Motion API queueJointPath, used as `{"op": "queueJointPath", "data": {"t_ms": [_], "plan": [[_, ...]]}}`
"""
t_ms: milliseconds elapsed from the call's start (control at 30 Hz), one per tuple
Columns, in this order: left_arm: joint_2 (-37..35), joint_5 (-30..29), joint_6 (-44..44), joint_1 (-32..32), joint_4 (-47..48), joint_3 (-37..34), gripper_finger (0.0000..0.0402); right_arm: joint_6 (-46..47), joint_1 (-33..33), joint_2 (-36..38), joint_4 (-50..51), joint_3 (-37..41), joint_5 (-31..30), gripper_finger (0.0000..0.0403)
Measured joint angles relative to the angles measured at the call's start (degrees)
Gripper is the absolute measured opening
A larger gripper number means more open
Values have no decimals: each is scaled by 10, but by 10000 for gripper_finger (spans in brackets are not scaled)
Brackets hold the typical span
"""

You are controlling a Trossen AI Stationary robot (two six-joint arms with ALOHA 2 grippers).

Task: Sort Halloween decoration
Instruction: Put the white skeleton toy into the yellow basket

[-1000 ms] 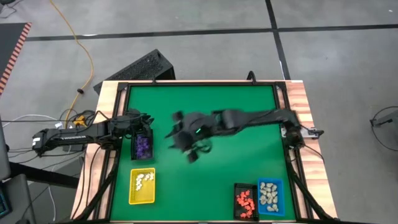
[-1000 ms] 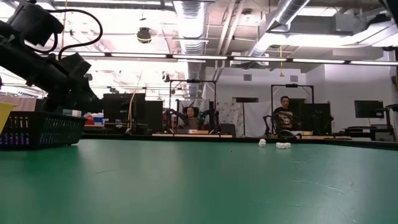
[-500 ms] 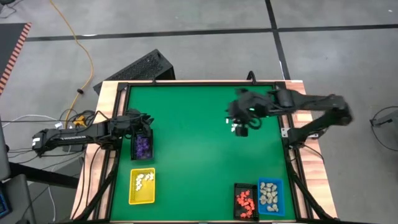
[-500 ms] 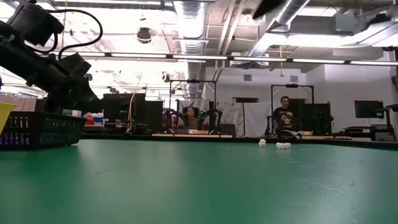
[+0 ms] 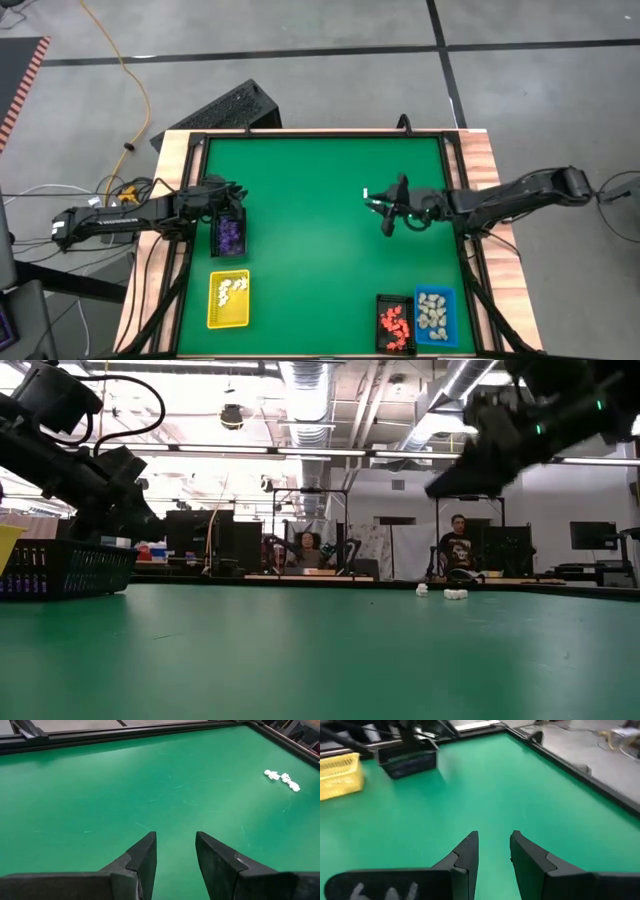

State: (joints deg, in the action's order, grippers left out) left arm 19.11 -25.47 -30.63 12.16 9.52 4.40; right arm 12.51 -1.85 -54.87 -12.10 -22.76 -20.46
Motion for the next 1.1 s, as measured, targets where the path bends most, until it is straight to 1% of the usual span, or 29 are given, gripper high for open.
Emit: {"op": "queueJointPath", "data": {"t_ms": [133, 300, 433, 533, 600, 733, 867, 967, 1100], "plan": [[0, 0, 0, 0, 0, 0, 126, 28, 0, -34, -49, 43, -23, 124], [0, -3, 0, 0, 0, 0, 126, 36, 1, -91, -73, 50, -24, 124], [0, -3, -3, 0, -1, 0, 126, 13, 1, -129, -135, 50, -24, 124], [0, 11, 10, 0, -1, 1, 126, -8, 1, -139, -171, 50, -24, 124], [0, 18, 11, 0, 9, 4, 126, -14, 2, -136, -171, 50, -33, 124], [-1, 39, 24, 0, 5, 15, 126, -11, 10, -127, -145, 50, -71, 124], [0, 47, 31, 0, 9, 16, 126, 40, 35, -136, -92, 49, -96, 128], [-1, 46, 32, 0, 8, 16, 126, 80, 60, -154, -82, 50, -96, 144], [0, 42, 32, 0, 9, 16, 126, 100, 79, -188, -127, 50, -93, 178]]}}
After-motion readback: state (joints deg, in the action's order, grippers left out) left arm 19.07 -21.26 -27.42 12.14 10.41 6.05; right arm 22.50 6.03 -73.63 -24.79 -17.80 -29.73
